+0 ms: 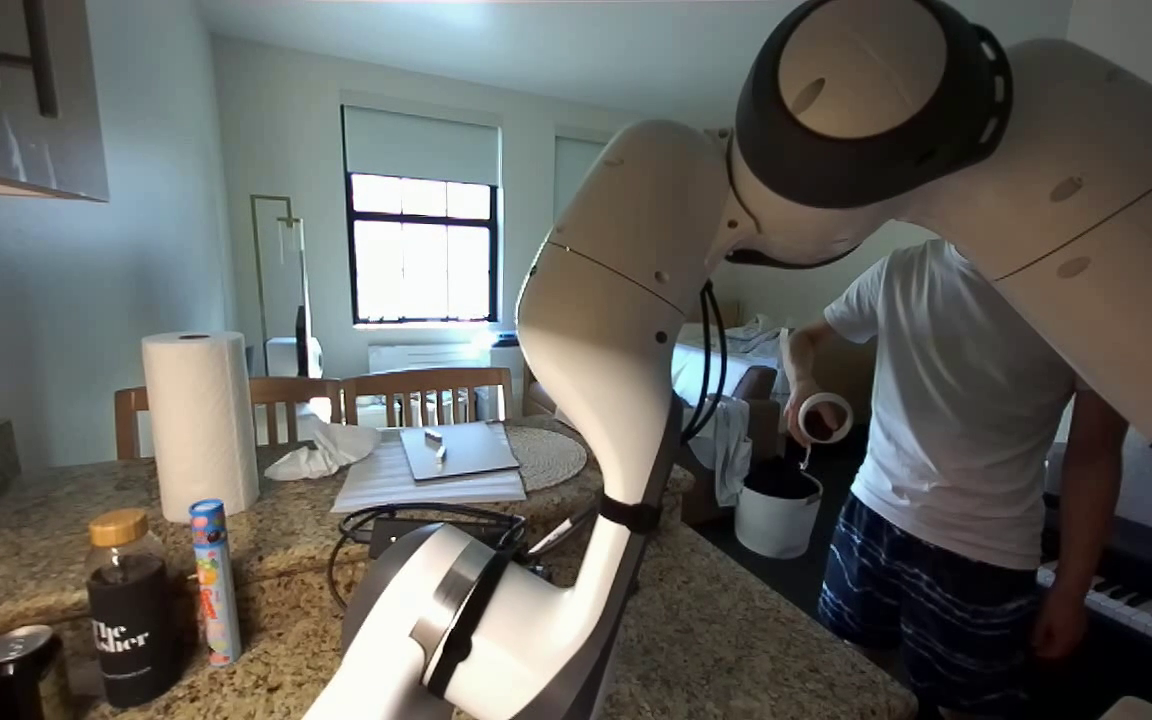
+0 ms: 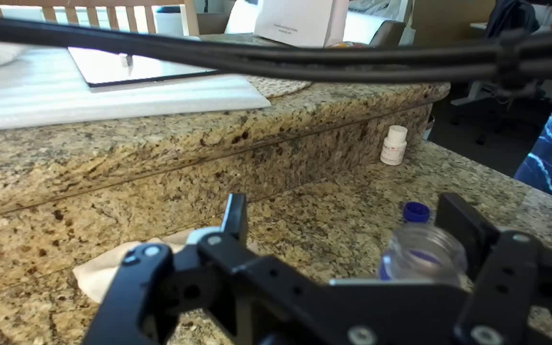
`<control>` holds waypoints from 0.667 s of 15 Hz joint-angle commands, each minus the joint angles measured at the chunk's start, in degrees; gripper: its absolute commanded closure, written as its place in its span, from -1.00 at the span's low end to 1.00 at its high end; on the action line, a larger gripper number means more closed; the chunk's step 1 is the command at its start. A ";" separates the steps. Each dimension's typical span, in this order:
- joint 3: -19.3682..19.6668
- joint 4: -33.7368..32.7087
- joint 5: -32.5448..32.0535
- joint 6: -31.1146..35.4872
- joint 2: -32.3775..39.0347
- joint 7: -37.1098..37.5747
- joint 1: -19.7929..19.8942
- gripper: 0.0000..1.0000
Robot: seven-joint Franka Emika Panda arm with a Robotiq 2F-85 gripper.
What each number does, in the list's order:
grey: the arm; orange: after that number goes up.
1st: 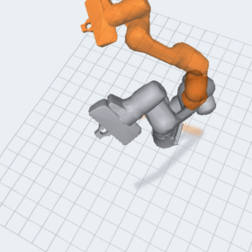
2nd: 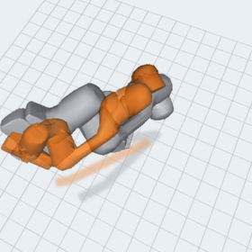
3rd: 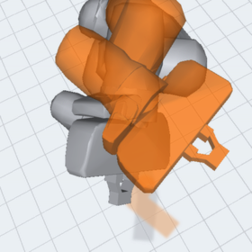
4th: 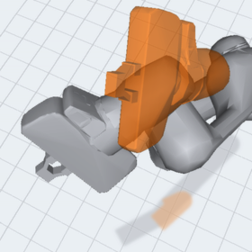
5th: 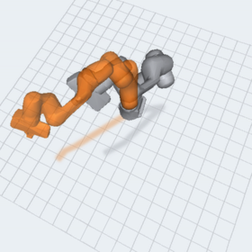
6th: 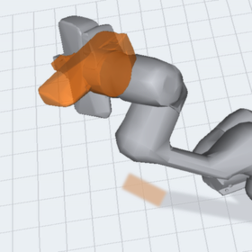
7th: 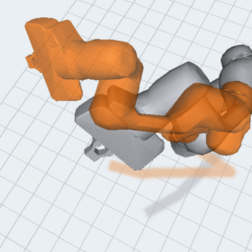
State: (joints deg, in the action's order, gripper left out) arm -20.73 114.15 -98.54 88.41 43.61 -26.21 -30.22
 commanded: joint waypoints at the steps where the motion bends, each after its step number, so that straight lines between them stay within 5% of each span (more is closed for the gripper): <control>1: 0.28 -0.10 1.28 -1.82 0.06 0.76 0.12 -1.00; 10: -0.90 4.39 2.02 2.08 -2.16 4.91 2.45 -1.00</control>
State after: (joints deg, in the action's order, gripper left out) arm -19.93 114.38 -98.18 88.61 43.93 -23.95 -28.99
